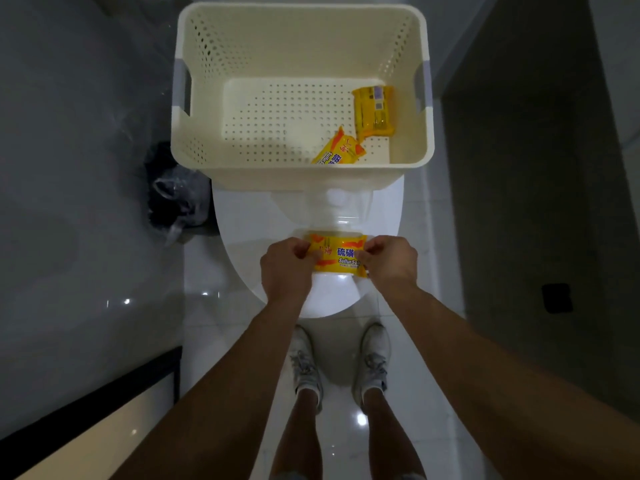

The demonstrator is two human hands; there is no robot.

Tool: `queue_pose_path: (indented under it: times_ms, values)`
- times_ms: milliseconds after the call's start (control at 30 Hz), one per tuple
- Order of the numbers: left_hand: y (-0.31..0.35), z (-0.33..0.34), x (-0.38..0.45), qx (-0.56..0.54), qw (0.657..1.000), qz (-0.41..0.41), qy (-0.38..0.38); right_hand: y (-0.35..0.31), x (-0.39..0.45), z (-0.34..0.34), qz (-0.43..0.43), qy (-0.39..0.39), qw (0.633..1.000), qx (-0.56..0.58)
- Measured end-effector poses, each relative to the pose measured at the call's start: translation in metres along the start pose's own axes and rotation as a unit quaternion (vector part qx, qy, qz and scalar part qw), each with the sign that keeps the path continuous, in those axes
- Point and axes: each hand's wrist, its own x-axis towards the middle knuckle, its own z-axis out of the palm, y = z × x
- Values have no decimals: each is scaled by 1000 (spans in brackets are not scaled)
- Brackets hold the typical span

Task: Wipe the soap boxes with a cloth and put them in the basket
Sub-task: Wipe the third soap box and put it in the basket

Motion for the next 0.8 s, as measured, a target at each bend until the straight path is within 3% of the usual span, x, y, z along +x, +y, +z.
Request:
queue_pose_path:
  times_ms: [533, 800]
  values:
    - [0, -2, 6, 143, 988, 57, 26, 5, 7, 6, -71, 17, 993, -89]
    - [-11, -6, 11, 105, 992, 72, 5, 20, -1, 2, -159, 18, 984, -83]
